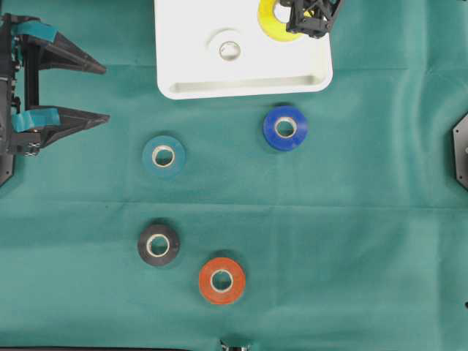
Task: Pick up the tape from a random location and place it into the white case.
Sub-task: 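Lower the yellow roll into the tray beside the white roll, open right gripper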
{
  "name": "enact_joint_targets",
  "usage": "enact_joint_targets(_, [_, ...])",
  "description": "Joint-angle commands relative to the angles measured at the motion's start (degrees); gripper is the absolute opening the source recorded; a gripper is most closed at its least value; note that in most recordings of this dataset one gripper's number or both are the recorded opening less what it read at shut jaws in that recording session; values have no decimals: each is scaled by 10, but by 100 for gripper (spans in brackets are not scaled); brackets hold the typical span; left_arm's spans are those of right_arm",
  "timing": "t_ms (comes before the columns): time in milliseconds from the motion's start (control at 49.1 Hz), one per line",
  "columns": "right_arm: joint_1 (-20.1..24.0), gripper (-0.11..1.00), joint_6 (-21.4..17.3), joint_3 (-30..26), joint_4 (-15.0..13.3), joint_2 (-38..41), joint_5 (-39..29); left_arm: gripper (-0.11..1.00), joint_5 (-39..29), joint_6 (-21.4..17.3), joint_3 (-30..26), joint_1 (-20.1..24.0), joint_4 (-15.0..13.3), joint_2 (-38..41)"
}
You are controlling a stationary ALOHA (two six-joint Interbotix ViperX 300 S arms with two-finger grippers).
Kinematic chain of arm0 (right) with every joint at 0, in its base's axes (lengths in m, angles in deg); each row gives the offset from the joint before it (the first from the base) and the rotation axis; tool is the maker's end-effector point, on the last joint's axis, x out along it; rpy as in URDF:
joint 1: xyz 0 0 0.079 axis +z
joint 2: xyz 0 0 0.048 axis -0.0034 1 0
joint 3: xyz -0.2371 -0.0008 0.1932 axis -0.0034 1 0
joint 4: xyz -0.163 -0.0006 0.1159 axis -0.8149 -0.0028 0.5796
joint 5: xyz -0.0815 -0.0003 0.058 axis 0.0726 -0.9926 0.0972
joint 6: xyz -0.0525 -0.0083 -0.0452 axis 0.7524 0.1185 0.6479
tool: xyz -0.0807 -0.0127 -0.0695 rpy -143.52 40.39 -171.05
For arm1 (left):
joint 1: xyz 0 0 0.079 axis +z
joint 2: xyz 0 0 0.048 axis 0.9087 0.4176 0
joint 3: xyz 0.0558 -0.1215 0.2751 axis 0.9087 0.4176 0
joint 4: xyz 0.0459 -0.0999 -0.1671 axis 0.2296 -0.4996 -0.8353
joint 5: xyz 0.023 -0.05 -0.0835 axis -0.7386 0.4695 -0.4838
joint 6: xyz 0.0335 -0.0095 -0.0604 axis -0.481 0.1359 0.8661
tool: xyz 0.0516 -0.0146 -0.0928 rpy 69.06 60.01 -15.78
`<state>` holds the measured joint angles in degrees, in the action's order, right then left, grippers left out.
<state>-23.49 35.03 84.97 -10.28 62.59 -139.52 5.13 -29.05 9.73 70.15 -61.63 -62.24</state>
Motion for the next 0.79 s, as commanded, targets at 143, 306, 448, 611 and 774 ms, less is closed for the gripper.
enact_joint_targets(143, [-1,28,0,-18,3,-9,3,99,3,1,-11,1,-1,-1])
enact_joint_targets(306, [-1,28,0,-16,3,-8,7,99,1,0,-10,2,-1,-2])
enact_joint_targets(448, [-1,28,0,-6,2,0,21,99,-4,0,-10,2,-1,-4])
enact_joint_targets(611, [-1,28,0,15,2,19,53,99,-4,0,-11,2,-1,-4])
enact_joint_targets(774, [-7,28,0,44,2,40,102,99,-4,0,-10,1,-1,-4])
